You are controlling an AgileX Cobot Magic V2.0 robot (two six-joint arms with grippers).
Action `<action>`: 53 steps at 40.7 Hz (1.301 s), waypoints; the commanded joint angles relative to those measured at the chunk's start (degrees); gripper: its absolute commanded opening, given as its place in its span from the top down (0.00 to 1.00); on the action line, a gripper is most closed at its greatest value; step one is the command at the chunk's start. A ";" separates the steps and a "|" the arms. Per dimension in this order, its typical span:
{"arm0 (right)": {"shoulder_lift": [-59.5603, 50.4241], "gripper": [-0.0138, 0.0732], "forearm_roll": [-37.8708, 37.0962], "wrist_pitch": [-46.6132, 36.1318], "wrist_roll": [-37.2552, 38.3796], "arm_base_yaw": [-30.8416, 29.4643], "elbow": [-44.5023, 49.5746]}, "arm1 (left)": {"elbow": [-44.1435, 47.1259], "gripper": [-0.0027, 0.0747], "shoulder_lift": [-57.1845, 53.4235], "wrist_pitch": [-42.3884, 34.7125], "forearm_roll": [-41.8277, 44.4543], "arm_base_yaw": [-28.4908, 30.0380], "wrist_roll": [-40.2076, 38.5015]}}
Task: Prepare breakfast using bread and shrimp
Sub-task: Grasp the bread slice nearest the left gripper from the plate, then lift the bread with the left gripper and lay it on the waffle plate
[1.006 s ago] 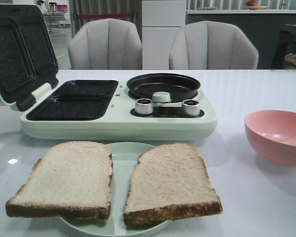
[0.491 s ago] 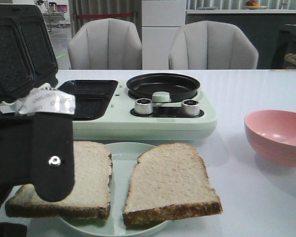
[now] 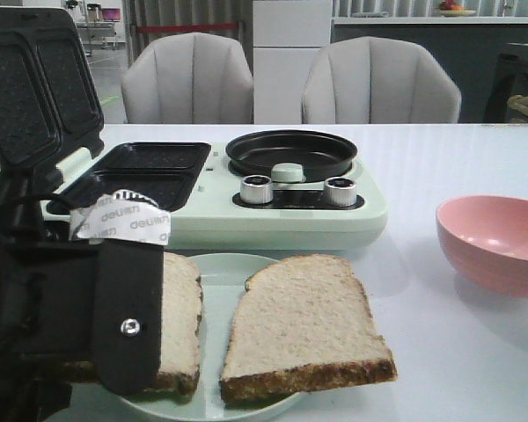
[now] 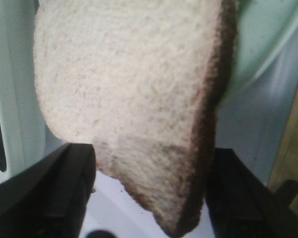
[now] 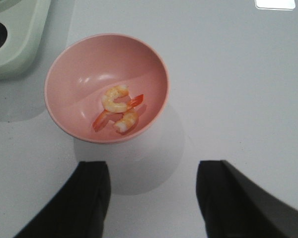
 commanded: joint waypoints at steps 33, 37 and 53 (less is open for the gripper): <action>-0.11 0.27 -0.51 -3.25 -0.33 -0.33 -1.58 | -1.27 0.84 -15.92 20.91 9.41 -3.55 -1.06; -0.11 0.27 -0.51 -3.25 -0.33 -0.33 -1.58 | -1.27 0.84 -19.04 22.15 15.84 -3.21 -1.06; -0.11 0.27 -0.51 -3.25 -0.33 -0.33 -1.58 | -9.60 0.84 -17.85 4.59 27.31 16.63 -2.54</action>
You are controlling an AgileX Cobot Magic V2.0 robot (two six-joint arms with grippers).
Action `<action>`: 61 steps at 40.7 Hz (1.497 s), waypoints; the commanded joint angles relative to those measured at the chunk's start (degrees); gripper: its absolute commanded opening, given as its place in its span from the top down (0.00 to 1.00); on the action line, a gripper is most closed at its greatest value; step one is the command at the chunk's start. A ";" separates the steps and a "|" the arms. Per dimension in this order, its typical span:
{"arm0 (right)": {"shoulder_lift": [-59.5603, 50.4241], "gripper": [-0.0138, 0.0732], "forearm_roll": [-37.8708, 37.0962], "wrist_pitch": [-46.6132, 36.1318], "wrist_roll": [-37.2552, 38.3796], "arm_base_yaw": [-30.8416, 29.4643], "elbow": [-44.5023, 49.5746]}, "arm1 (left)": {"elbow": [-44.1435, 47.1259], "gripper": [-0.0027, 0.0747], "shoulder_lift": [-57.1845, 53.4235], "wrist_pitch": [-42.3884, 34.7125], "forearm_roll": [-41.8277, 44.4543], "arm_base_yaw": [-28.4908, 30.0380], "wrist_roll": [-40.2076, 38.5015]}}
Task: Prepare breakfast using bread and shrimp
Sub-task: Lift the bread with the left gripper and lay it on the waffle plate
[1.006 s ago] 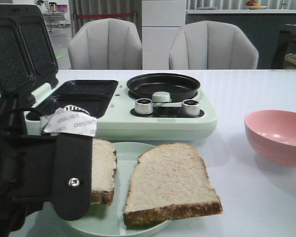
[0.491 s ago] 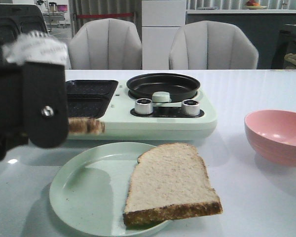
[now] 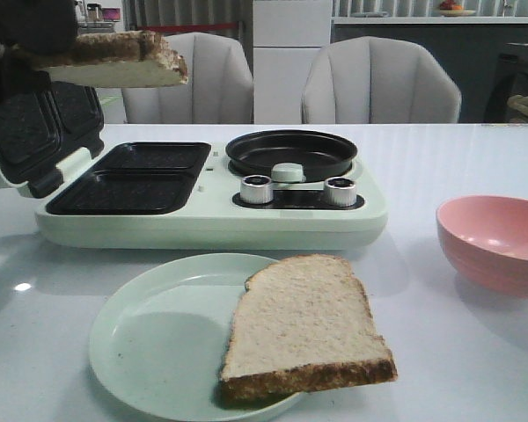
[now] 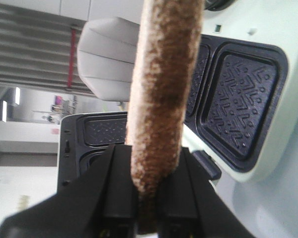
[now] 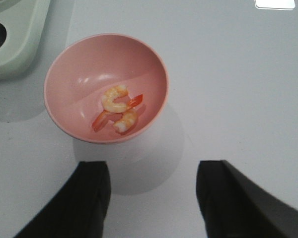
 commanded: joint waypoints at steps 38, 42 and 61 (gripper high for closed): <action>-0.11 0.27 -0.51 -3.25 -0.33 -0.33 -1.58 | -44.85 0.84 39.82 -22.43 5.35 29.14 8.01; -0.11 0.27 -0.51 -3.25 -0.33 -0.33 -1.58 | -45.95 0.84 41.86 -22.44 5.35 29.85 8.01; -0.11 0.27 -0.51 -3.25 -0.33 -0.33 -1.58 | -45.97 0.73 43.89 -21.94 5.35 30.34 8.01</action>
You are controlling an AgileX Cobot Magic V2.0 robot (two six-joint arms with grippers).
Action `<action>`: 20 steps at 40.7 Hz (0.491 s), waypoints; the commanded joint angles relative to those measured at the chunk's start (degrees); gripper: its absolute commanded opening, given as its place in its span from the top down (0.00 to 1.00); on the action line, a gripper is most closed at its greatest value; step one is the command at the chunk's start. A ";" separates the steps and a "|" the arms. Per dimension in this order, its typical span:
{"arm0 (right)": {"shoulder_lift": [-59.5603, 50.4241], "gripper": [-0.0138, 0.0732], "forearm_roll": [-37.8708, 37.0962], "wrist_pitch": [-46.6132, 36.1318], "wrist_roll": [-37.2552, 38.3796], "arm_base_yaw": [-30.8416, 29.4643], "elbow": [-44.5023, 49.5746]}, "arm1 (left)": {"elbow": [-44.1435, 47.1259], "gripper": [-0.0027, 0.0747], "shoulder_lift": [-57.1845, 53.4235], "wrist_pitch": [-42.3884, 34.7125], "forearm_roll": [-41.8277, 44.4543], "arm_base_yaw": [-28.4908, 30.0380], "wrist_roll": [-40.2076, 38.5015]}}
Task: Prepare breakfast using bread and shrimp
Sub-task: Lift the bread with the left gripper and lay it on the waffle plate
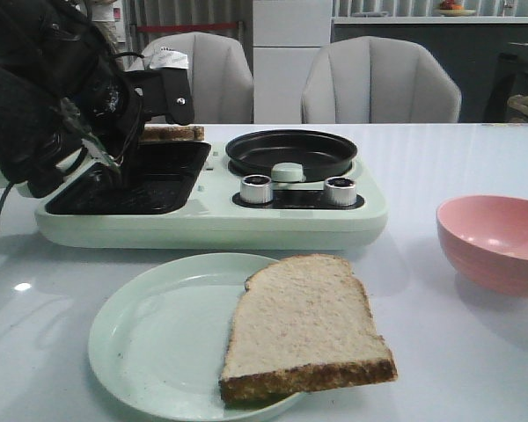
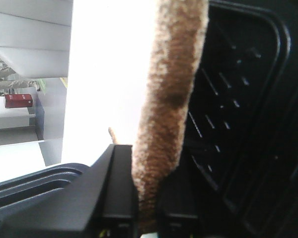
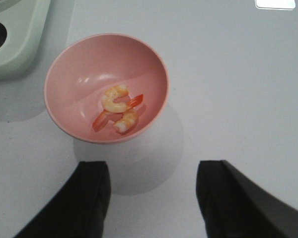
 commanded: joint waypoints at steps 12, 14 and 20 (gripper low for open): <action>-0.11 0.27 -0.51 -3.25 -0.33 -0.33 -1.58 | -1.36 0.35 -4.10 8.96 2.86 0.09 -0.79; -0.11 0.27 -0.51 -3.25 -0.33 -0.33 -1.58 | -0.22 0.36 -5.22 8.07 2.86 0.09 -0.79; -0.11 0.27 -0.51 -3.25 -0.33 -0.33 -1.58 | 4.74 0.36 -9.90 4.87 2.86 0.09 -0.90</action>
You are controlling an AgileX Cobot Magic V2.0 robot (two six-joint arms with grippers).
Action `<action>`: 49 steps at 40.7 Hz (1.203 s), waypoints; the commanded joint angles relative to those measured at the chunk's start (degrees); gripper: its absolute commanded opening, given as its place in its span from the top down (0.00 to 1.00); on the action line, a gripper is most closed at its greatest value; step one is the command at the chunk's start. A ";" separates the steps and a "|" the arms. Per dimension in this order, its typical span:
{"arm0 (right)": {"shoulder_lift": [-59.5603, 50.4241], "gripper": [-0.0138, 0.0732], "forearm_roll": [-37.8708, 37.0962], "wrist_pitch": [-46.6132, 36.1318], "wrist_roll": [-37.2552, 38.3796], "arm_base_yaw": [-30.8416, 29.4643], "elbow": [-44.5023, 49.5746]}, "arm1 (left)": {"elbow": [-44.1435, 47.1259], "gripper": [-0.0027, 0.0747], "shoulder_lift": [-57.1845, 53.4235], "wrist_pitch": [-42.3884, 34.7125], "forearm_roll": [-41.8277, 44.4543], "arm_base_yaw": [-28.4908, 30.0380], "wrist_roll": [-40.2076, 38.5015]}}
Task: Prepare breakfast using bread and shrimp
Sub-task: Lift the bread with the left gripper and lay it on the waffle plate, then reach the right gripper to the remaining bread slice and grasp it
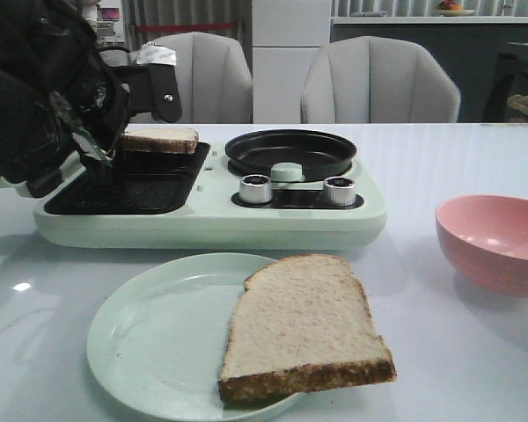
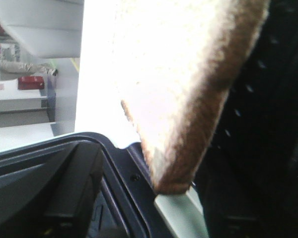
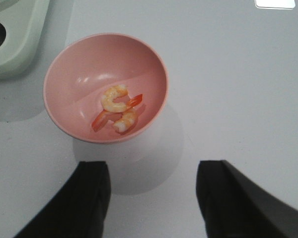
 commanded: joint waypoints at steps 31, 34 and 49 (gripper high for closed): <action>-0.11 0.27 -0.51 -3.30 -0.33 -0.33 -1.58 | 27.03 0.37 -43.98 0.99 -32.08 -19.43 -6.41; -0.11 0.27 -0.51 -3.30 -0.33 -0.33 -1.58 | 27.03 0.38 -46.07 2.29 -42.07 -21.24 -4.85; -0.11 0.27 -0.51 -3.35 -0.33 -0.33 -1.58 | 27.03 0.38 -55.97 12.36 -82.99 -25.55 17.85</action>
